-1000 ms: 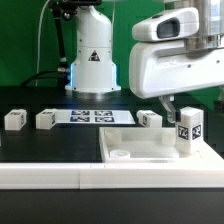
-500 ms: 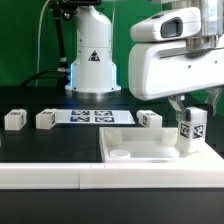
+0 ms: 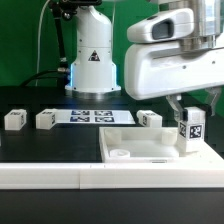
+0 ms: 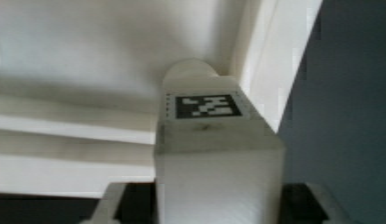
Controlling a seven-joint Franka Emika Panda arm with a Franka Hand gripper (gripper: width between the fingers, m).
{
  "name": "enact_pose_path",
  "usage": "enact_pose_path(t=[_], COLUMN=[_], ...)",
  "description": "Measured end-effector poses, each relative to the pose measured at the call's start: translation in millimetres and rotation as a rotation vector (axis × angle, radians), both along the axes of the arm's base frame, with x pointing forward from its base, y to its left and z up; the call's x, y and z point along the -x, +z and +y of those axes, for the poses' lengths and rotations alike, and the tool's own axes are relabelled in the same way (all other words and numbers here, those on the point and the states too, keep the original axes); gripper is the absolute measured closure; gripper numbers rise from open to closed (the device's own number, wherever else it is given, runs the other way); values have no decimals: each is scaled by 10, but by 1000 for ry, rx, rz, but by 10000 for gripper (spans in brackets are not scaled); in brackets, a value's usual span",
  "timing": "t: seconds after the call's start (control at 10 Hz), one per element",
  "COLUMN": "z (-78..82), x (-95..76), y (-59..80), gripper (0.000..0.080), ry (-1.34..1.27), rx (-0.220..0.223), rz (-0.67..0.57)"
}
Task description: Assemble one leg
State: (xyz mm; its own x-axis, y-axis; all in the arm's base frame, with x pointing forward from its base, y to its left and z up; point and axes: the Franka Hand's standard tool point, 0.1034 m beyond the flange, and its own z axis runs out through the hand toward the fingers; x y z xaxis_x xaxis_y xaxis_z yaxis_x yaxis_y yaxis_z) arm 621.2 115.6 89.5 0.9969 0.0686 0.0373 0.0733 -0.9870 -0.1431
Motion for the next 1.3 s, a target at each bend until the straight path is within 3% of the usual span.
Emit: enact_pose_path(t=[0.9,1.3], z=[-56,-83], x=[-60,-62], y=[-17,-19], gripper=[509,509], ry=[-993,-1223], rx=[-25,-44], rz=[66,105])
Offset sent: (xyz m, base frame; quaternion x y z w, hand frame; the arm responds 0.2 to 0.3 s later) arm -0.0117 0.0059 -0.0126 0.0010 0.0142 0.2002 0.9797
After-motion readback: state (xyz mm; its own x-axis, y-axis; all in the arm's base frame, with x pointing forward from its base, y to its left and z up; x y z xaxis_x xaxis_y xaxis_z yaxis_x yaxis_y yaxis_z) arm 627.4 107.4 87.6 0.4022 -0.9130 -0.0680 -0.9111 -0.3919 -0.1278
